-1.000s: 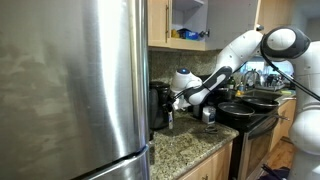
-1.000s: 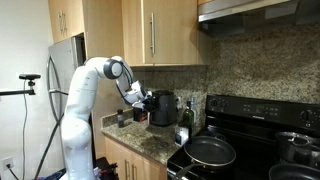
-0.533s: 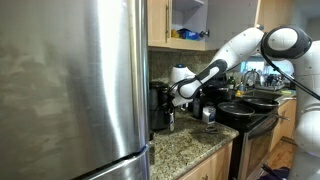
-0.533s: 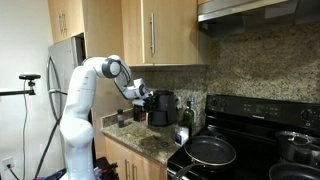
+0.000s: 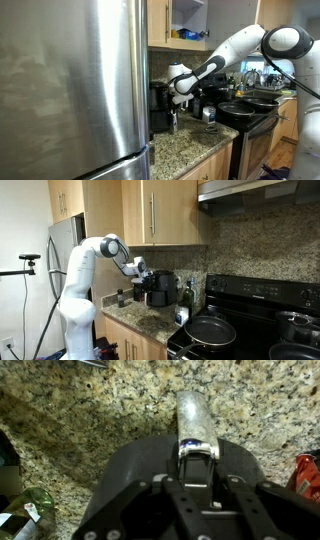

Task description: Open the right cabinet door and then open the drawer of the air fryer

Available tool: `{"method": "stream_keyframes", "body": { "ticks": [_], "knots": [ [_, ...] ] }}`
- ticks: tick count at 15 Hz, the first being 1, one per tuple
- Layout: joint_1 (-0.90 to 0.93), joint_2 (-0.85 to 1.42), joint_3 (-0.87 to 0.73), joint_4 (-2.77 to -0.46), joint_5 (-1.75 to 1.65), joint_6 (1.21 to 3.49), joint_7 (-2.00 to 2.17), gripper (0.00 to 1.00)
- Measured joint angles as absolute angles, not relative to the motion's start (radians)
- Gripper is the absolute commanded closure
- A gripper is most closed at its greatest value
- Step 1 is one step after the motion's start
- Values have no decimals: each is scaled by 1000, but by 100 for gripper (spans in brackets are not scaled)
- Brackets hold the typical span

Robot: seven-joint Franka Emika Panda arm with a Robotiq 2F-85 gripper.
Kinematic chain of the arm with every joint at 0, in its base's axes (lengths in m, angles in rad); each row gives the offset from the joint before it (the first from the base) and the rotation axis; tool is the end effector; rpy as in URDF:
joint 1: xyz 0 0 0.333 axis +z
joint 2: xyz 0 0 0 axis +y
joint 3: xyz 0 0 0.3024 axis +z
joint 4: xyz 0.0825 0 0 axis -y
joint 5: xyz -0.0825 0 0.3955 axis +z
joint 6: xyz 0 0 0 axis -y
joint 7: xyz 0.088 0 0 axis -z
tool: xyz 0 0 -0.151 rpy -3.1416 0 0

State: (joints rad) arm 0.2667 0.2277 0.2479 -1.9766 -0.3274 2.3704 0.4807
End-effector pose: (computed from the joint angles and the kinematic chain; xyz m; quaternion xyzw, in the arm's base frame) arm 0.5559 0.2956 0.3123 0.9844 0.1179 0.1231 0.0427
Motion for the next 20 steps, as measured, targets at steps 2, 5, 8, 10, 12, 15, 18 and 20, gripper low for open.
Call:
{"method": "stream_keyframes", "body": {
  "ticks": [2,5,8,10,12,15,18,20],
  "knots": [
    [274,228,242,-1972,-307,2355,476,91],
    [273,228,239,-1963,-209,2284,408,91],
    [271,228,236,-1941,-134,2190,350,91],
    [272,228,236,-1937,-123,2164,341,91],
    [273,228,236,-1932,-122,2136,331,91],
    [273,228,236,-1921,-117,2096,322,91],
    [273,229,236,-1912,-104,2062,310,91],
    [273,229,236,-1911,-104,2061,308,58]
  ]
}}
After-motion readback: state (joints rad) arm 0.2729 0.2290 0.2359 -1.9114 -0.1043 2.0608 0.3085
